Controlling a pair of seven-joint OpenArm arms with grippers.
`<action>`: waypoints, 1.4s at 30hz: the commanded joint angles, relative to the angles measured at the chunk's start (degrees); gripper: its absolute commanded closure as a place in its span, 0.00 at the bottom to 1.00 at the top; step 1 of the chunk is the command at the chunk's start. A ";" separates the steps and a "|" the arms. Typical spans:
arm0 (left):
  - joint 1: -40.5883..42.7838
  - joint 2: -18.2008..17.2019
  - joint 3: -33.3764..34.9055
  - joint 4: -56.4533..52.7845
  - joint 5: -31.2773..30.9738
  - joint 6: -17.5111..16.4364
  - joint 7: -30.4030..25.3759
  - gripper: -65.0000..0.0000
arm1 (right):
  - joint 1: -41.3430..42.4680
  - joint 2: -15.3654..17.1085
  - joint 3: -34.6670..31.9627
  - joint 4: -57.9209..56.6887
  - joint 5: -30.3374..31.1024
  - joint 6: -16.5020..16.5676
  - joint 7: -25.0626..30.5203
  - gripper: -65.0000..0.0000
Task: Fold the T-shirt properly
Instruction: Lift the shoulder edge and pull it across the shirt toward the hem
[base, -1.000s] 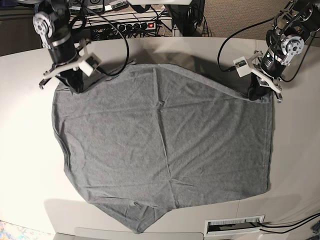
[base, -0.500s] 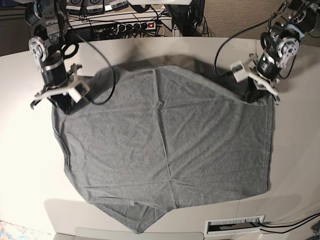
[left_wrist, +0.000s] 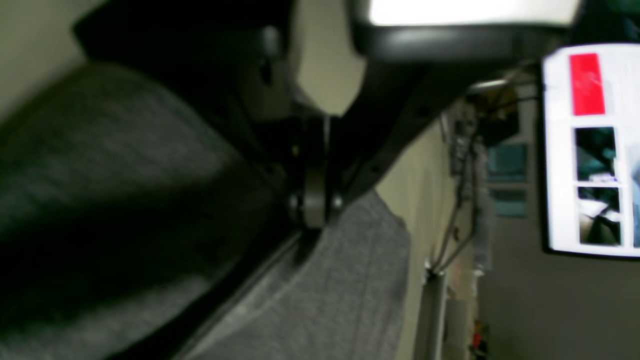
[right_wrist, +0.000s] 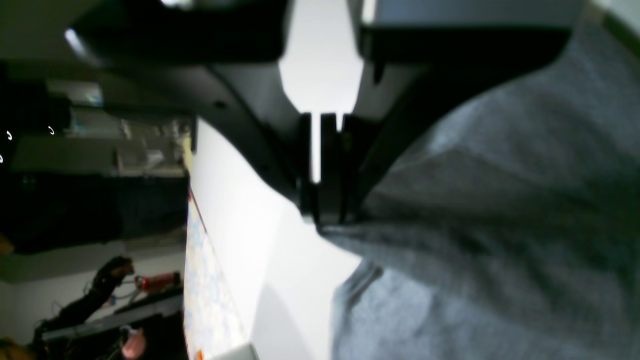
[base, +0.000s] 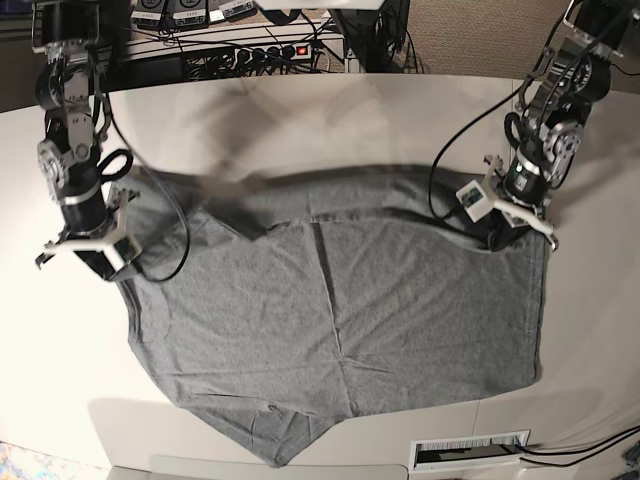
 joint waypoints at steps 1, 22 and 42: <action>-1.66 -0.22 -0.44 0.13 0.22 1.22 -0.55 1.00 | 2.40 1.11 0.50 -0.13 0.31 -1.18 1.20 1.00; -10.78 1.97 -0.44 -11.30 -2.32 1.05 -3.58 1.00 | 25.99 -3.45 -18.03 -26.62 -1.75 -5.25 2.93 1.00; -10.75 2.82 -0.44 -11.34 -4.24 0.85 -3.61 1.00 | 29.16 -6.38 -18.71 -30.64 -5.18 -5.29 -2.43 1.00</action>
